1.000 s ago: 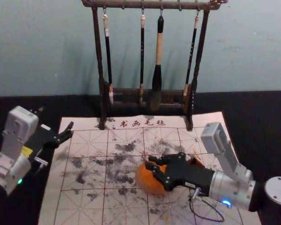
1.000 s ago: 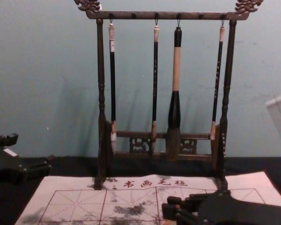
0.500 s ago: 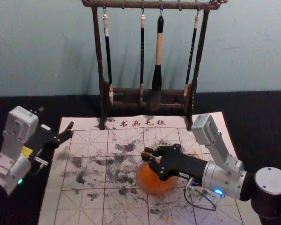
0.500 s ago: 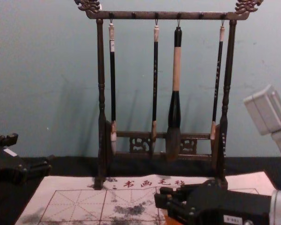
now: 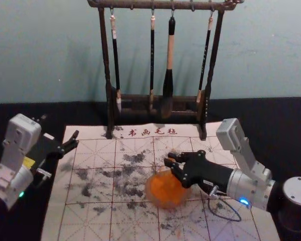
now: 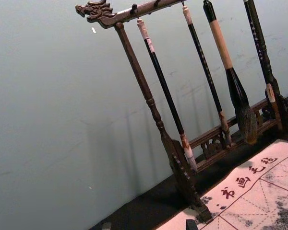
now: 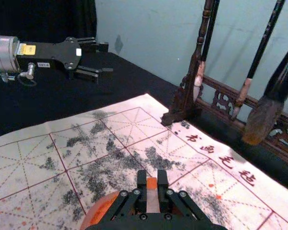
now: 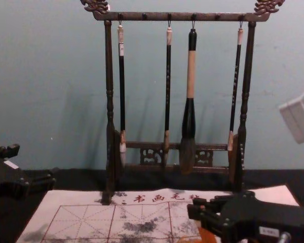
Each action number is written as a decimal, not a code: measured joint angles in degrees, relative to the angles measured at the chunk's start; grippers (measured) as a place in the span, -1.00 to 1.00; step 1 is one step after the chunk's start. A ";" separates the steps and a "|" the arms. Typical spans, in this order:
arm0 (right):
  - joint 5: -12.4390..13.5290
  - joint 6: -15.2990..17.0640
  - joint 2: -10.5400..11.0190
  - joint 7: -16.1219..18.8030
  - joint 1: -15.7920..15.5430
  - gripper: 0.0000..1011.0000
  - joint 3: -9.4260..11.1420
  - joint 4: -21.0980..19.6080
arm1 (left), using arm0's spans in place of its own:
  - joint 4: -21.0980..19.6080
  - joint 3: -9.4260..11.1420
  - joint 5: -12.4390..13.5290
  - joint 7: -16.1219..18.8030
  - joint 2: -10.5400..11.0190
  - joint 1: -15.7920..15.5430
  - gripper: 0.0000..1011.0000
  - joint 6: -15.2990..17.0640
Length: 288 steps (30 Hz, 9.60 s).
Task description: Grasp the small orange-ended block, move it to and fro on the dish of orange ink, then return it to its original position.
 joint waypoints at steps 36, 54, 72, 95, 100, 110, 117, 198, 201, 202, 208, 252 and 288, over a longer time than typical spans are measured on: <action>1.40 1.91 0.65 1.53 -1.71 -0.83 -2.05 -3.86 | 0.00 0.00 0.00 0.00 0.00 0.00 0.98 0.00; 0.62 1.64 -0.46 -0.24 0.20 -0.83 -0.81 -0.72 | 0.00 0.00 0.00 0.00 0.00 0.00 0.98 0.00; 2.91 2.11 1.85 0.88 -3.17 -0.83 0.50 -5.03 | 0.00 0.00 0.00 0.00 0.00 0.00 0.98 0.00; 7.12 -9.73 0.46 2.02 -6.71 -0.83 4.00 -4.49 | 0.00 0.00 0.00 0.00 0.00 0.00 0.98 0.00; 7.20 -11.25 1.66 1.45 -8.88 -0.83 5.56 -7.01 | 0.00 0.00 0.00 0.00 0.00 0.00 0.98 0.00; 8.74 -12.46 4.59 -0.82 -14.54 -0.83 10.41 -12.88 | 0.00 0.00 0.00 0.00 0.00 0.00 0.98 0.00; 8.95 -12.78 5.61 -2.14 -17.64 -0.83 13.11 -14.57 | 0.00 0.00 0.00 0.00 0.00 0.00 0.98 0.00; 7.80 -12.69 -0.19 1.32 -11.33 -0.83 11.25 1.67 | 0.00 -0.01 0.00 0.00 0.00 0.00 0.98 0.00; 7.52 -12.47 -0.12 1.06 -11.36 -0.83 11.20 1.56 | 0.00 0.00 0.00 0.00 0.00 0.00 0.98 0.00; 7.46 -12.42 -0.11 0.99 -11.36 -0.83 11.18 1.55 | 0.00 0.00 0.00 0.00 0.00 0.00 0.98 0.00; 7.18 -12.13 0.01 0.80 -11.51 -0.83 11.15 1.29 | 0.00 -0.01 0.00 0.00 0.00 0.00 0.98 0.00; 6.94 -12.00 0.04 0.42 -11.65 0.00 11.24 1.10 | 0.00 0.00 0.00 0.00 0.00 0.00 0.98 0.00; -1.01 -18.45 -2.48 -11.05 -14.85 0.98 15.20 -6.39 | 0.00 0.00 0.00 0.00 0.00 0.00 0.98 0.00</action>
